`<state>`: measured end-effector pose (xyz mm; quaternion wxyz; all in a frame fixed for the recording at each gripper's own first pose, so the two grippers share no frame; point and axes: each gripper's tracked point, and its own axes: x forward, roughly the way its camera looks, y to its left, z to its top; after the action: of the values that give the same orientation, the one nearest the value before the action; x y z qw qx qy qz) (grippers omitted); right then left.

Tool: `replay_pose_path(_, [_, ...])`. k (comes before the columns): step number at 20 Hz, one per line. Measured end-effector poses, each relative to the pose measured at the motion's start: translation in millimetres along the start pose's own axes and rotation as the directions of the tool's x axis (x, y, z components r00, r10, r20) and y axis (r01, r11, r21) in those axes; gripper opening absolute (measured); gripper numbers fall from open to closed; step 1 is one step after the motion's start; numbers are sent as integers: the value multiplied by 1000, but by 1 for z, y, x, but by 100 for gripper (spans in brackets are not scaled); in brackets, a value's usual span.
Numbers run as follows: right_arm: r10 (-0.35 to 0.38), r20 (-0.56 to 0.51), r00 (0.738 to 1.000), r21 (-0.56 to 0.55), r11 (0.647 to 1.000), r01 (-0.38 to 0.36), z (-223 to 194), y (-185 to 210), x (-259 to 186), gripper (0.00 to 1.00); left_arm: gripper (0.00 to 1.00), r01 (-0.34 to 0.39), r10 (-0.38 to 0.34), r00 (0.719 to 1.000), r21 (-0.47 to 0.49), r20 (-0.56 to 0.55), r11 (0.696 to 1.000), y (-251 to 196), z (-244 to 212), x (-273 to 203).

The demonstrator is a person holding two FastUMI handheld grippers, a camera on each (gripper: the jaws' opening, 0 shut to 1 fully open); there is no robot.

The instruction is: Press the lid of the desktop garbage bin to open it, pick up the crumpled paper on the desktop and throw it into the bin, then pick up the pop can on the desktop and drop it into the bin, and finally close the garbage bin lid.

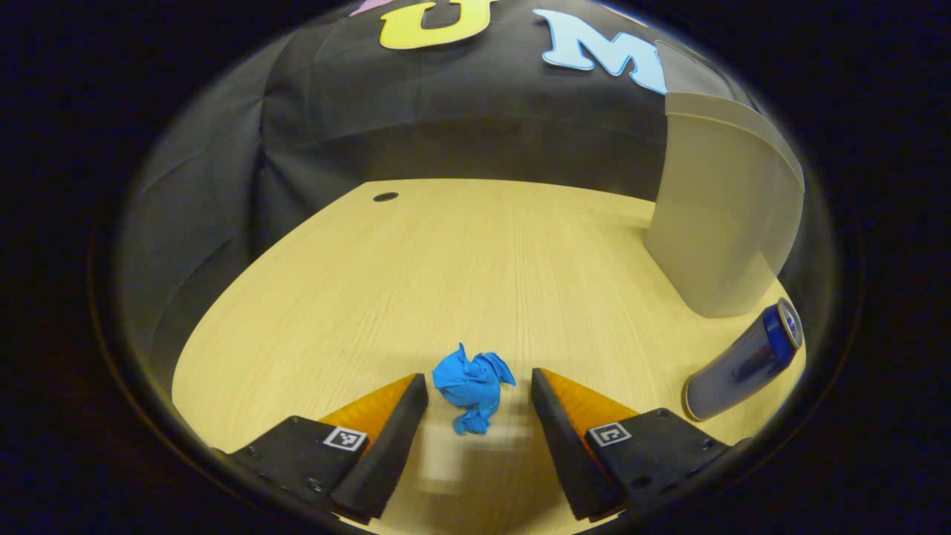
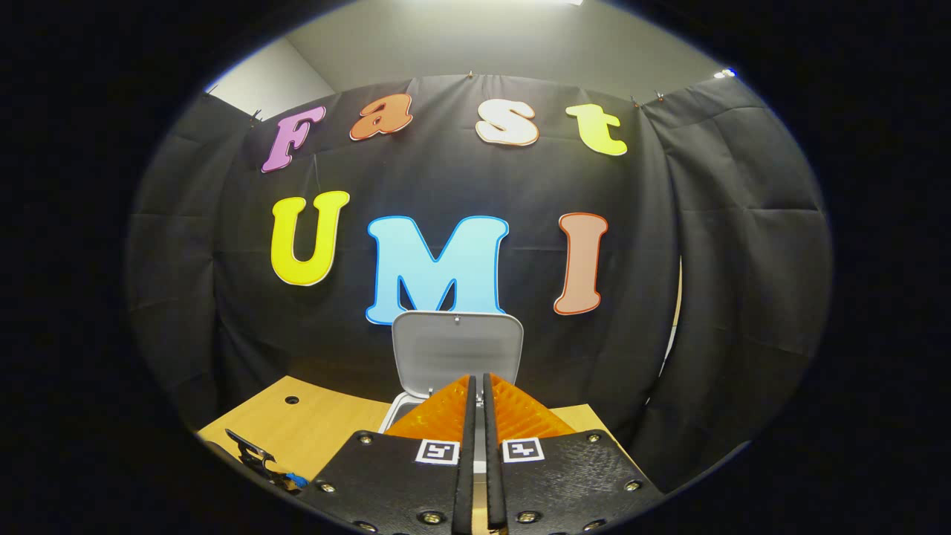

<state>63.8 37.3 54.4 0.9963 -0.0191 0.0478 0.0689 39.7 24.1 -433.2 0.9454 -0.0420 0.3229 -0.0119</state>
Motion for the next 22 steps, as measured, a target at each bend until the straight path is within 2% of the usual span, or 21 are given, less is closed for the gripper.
replay_pose_path(3, [12, 5, 1000, 4, 1000, -12, -1, 4, 2, 7, 72, 3, -3, 1000, 24, -7, 1000, 0, 1, 1])
replay_pose_path(6, [18, 10, 1000, -1, 1000, -18, -4, 5, 0, 7, 43, -11, 11, 1000, 21, -19, 1000, 0, 0, 2])
replay_pose_path(13, [-1, 9, 1000, 22, 1000, 1, -27, -4, -16, 7, 42, 3, -5, 1000, 78, 27, 997, -14, 34, -26])
replay_pose_path(14, [-8, 7, 1000, 29, 1000, 8, -30, -7, -18, 7, 44, 9, -12, 999, 79, 39, 997, -14, 44, -32])
replay_pose_path(16, [-19, 3, 1000, 34, 999, 19, -37, -15, -23, 7, 42, 12, -20, 997, 96, 75, 995, -17, 68, -46])
replay_pose_path(18, [-28, 0, 1000, 37, 999, 28, -44, -22, -27, 7, 44, 21, -39, 991, 137, 127, 990, -22, 97, -54])
replay_pose_path(19, [-32, -2, 999, 42, 999, 32, -47, -25, -29, 7, 42, 26, -51, 986, 156, 159, 987, -29, 116, -61])
replay_pose_path(22, [-38, -16, 999, 64, 997, 39, -59, -30, -35, 7, 44, 48, -95, 963, 186, 252, 981, -56, 173, -83])
